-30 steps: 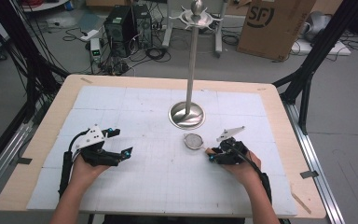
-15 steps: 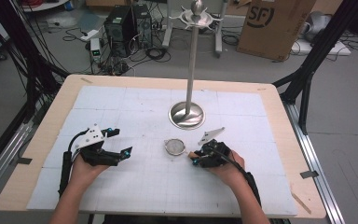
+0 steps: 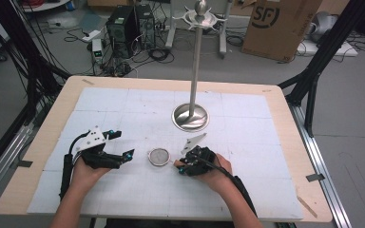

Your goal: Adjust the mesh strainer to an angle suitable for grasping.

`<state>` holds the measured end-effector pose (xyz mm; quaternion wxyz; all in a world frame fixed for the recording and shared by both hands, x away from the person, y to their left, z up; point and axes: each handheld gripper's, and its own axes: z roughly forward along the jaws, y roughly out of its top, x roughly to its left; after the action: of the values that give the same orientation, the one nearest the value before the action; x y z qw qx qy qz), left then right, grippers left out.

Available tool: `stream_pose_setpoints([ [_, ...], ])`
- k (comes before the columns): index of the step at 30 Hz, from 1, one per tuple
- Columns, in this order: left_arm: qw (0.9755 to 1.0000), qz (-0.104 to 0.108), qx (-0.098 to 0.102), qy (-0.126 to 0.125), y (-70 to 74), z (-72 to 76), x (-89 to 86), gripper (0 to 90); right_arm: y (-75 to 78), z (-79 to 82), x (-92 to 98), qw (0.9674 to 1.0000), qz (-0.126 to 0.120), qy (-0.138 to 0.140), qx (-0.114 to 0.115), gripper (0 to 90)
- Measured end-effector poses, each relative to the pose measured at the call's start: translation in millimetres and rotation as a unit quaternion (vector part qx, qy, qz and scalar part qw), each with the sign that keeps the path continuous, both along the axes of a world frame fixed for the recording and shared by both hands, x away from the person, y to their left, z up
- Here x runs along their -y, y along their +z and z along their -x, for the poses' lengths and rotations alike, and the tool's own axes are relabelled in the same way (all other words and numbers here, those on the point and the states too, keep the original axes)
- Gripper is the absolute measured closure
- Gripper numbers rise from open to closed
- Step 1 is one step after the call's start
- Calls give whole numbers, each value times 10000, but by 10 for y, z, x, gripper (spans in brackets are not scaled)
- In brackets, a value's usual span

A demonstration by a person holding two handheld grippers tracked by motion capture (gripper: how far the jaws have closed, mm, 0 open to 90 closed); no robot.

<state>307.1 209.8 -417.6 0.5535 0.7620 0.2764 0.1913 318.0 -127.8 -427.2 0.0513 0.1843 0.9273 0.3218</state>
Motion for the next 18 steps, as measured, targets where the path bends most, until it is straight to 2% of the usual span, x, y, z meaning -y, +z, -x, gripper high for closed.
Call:
stream_pose_setpoints([
  [5, 10000, 3, -1, -4, 1, 0, -1, 141, 1, 8, -169, 9999, -27, 152, 23, 671],
  [8, 10000, 8, -1, -5, 3, 2, -3, 141, -5, 4, -200, 9998, -16, 187, 24, 671],
  [12, 10000, 1, -5, 5, 3, 2, -7, 141, -19, -1, -199, 9998, 42, 174, 0, 662],
  [18, 10000, -32, -19, -3, -1, 3, -4, 140, 17, 28, -117, 10000, -12, 89, 20, 638],
])
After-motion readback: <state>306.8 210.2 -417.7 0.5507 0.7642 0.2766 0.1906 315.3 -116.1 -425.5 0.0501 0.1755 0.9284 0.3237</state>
